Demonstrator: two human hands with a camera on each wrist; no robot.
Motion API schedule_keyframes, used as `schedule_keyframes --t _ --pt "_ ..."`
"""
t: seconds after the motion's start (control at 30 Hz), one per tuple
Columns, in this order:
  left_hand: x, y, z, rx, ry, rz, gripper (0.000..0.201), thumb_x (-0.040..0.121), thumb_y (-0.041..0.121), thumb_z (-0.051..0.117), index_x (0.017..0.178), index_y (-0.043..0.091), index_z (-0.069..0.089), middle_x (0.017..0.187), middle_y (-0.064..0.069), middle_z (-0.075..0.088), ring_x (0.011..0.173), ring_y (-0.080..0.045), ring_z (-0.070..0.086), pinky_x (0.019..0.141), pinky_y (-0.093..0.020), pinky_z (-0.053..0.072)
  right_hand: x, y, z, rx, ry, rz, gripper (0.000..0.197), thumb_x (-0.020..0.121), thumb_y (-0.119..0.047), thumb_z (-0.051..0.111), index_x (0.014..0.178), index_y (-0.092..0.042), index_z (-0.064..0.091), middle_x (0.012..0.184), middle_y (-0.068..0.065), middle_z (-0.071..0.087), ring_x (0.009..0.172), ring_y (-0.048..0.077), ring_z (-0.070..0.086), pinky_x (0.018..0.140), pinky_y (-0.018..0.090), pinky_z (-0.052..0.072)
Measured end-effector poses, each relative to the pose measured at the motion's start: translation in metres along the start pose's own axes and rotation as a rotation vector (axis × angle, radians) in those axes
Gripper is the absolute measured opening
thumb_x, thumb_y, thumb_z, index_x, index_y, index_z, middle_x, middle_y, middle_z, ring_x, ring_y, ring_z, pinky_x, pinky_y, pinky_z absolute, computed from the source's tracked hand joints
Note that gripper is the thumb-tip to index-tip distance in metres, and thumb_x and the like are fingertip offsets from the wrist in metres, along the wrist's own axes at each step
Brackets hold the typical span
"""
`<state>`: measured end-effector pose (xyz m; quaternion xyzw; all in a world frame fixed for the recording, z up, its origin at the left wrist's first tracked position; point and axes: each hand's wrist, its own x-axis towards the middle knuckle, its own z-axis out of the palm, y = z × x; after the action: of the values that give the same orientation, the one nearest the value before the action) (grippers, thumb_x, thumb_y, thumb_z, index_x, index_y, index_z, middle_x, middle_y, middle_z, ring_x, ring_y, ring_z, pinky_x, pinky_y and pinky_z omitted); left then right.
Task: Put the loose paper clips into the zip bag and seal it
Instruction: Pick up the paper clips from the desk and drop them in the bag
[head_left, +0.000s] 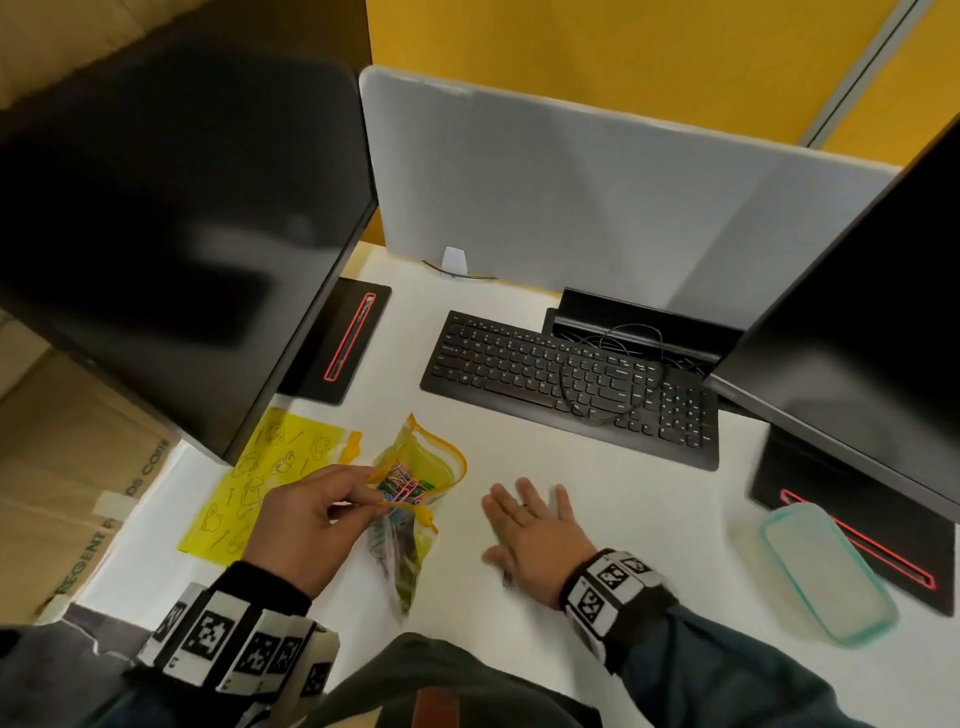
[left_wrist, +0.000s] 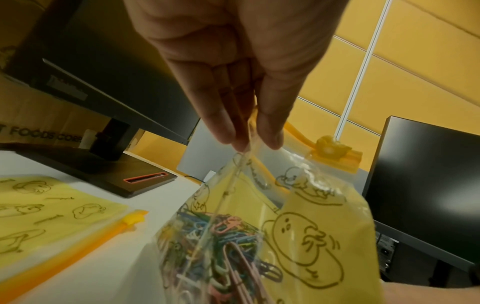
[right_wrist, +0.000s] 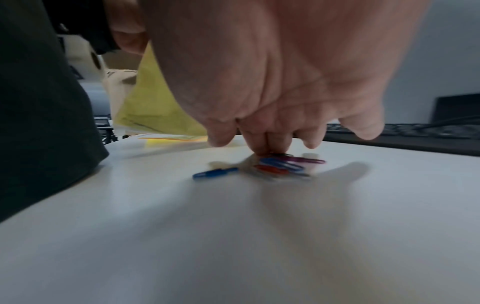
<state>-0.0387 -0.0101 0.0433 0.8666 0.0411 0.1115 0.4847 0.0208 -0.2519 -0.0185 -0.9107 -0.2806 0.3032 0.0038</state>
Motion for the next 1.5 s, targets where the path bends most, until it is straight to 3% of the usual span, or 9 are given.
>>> schedule_keyframes --t 0.13,0.3,0.4,0.53,1.0,1.1,1.17,1.3,1.5 --pt "0.001 0.002 0.008 -0.001 -0.04 0.01 0.05 0.064 -0.003 0.077 0.064 0.045 0.065 0.088 0.014 0.068 0.086 0.006 0.06 0.067 -0.006 0.047 -0.017 0.024 0.004 0.171 0.099 0.034 0.059 0.095 -0.046 0.036 0.147 -0.03 0.011 0.158 -0.009 0.004 0.146 0.023 -0.002 0.118 0.047 0.007" --pt "0.003 0.009 0.019 -0.032 -0.103 0.016 0.05 0.065 -0.005 0.075 0.064 0.044 0.065 0.089 0.045 0.059 0.084 0.008 0.06 0.067 -0.004 0.046 -0.018 0.011 0.002 0.331 0.188 0.23 0.108 0.06 -0.063 0.069 0.145 -0.019 0.018 0.152 0.001 0.023 0.135 0.026 0.026 0.108 0.042 0.037" --pt "0.005 0.01 0.022 -0.029 -0.12 0.031 0.049 0.065 -0.005 0.075 0.064 0.043 0.065 0.09 0.045 0.058 0.085 0.008 0.06 0.067 -0.004 0.046 -0.01 -0.006 0.002 0.306 0.213 0.272 0.078 0.071 -0.039 0.072 0.134 -0.011 0.035 0.134 0.005 0.037 0.122 0.026 0.036 0.095 0.038 0.046" --pt "0.003 0.009 0.02 -0.027 -0.119 0.039 0.053 0.065 -0.007 0.075 0.063 0.045 0.063 0.092 0.044 0.059 0.085 0.008 0.06 0.067 -0.004 0.047 -0.005 -0.006 0.006 0.319 0.305 0.252 0.03 0.088 -0.009 0.048 0.118 -0.011 0.054 0.123 0.008 0.048 0.111 0.025 0.048 0.087 0.034 0.047" --pt "0.009 0.011 0.029 0.0 -0.182 0.045 0.047 0.067 0.0 0.076 0.063 0.045 0.063 0.094 0.046 0.056 0.087 0.006 0.06 0.07 -0.01 0.05 0.005 -0.004 -0.003 0.234 0.234 0.343 0.031 0.089 0.007 0.034 0.114 -0.003 0.049 0.121 0.017 0.053 0.112 0.033 0.052 0.089 0.037 0.045" --pt "0.01 0.012 0.031 -0.005 -0.205 0.057 0.047 0.068 0.0 0.075 0.062 0.045 0.063 0.095 0.045 0.056 0.087 0.005 0.06 0.069 -0.008 0.048 -0.004 0.006 -0.005 0.384 0.265 0.376 0.021 0.089 0.001 0.04 0.103 -0.004 0.054 0.111 0.016 0.059 0.103 0.03 0.056 0.082 0.034 0.044" --pt "0.01 0.013 0.033 -0.002 -0.216 0.067 0.048 0.068 0.0 0.075 0.062 0.046 0.062 0.095 0.045 0.057 0.087 0.004 0.06 0.069 -0.008 0.048 -0.016 0.019 -0.015 0.641 0.41 0.434 0.01 0.087 -0.005 0.051 0.082 -0.011 0.056 0.09 0.013 0.064 0.084 0.027 0.059 0.069 0.027 0.042" --pt "0.012 0.014 0.038 0.004 -0.239 0.083 0.053 0.068 -0.002 0.075 0.064 0.049 0.061 0.095 0.046 0.056 0.088 0.003 0.06 0.07 -0.01 0.049 -0.041 0.027 -0.06 1.373 0.662 0.253 0.032 0.076 0.013 0.062 0.06 -0.014 0.054 0.057 0.003 0.055 0.049 0.019 0.051 0.051 0.028 0.048" --pt "0.015 0.017 0.043 0.033 -0.242 0.128 0.034 0.067 0.0 0.076 0.072 0.032 0.064 0.104 0.034 0.057 0.085 0.003 0.06 0.069 -0.015 0.051 -0.023 -0.017 -0.092 1.062 0.535 0.019 0.011 0.073 -0.004 0.073 0.082 -0.01 0.071 0.071 0.005 0.066 0.06 0.008 0.055 0.059 0.013 0.046"
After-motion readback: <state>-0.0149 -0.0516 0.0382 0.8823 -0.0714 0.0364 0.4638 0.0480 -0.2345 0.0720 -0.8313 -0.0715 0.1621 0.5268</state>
